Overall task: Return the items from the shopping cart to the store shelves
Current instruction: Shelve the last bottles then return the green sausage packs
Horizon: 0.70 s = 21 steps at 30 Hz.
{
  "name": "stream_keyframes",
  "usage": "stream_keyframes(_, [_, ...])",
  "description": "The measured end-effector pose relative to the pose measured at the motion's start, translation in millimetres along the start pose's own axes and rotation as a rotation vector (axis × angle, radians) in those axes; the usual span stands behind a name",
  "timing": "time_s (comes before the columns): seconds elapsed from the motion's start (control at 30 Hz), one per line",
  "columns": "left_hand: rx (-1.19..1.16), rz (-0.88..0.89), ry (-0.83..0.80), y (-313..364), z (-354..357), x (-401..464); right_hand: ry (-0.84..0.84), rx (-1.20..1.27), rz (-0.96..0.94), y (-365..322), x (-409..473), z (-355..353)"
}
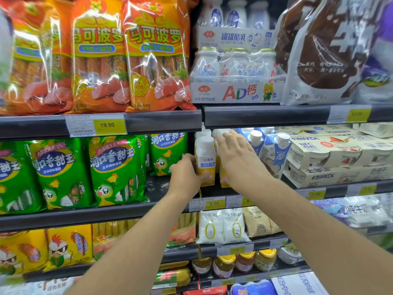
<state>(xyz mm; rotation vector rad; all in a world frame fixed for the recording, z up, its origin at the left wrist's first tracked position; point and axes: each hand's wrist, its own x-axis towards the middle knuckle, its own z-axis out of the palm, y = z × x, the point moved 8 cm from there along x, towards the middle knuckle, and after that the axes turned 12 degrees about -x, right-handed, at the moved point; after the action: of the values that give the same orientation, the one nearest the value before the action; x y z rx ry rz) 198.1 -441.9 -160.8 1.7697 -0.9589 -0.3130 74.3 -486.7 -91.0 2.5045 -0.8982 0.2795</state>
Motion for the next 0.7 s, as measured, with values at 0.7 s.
stream_keyframes(0.7, [1.027, -0.028, -0.319, -35, -138, -154, -0.065, 0.075, -0.217, -108, -103, -12])
